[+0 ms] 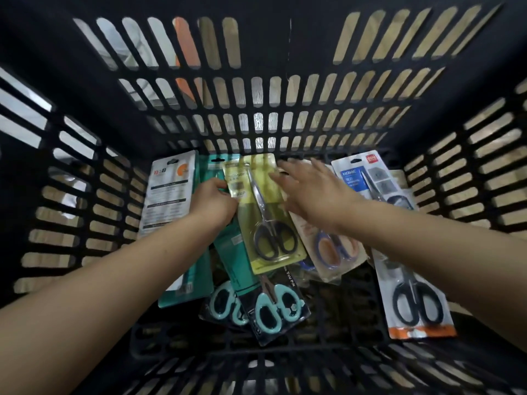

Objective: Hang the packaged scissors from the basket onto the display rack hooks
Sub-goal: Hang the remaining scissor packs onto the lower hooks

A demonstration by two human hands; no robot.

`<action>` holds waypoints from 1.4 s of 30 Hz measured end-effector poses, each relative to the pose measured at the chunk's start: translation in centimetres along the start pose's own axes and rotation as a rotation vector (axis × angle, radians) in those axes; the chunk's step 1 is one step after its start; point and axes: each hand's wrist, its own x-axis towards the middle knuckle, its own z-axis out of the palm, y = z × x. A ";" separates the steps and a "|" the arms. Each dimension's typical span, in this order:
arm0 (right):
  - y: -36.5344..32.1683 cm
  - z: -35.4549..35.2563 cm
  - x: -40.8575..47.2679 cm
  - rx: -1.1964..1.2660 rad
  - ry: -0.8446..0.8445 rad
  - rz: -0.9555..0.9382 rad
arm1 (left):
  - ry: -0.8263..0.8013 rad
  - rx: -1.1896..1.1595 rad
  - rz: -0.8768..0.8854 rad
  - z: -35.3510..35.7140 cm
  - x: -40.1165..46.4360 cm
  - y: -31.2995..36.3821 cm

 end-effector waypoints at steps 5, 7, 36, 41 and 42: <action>2.7 -2.1 -1.5 0.128 0.235 0.292 | -0.028 -0.026 -0.046 -0.3 -0.9 0.7; 3.7 -1.7 -1.6 0.232 0.157 0.449 | -0.055 0.003 -0.058 0.0 -1.4 1.2; 2.8 -0.4 -1.9 1.380 0.077 0.747 | -0.249 -0.372 -0.036 -0.8 -1.5 1.5; 1.7 0.9 -2.7 1.393 0.101 0.854 | -0.316 -0.362 -0.040 -0.3 -1.4 0.7; 1.8 1.4 -2.7 1.393 0.095 0.868 | -0.302 -0.349 -0.048 0.1 -1.4 0.7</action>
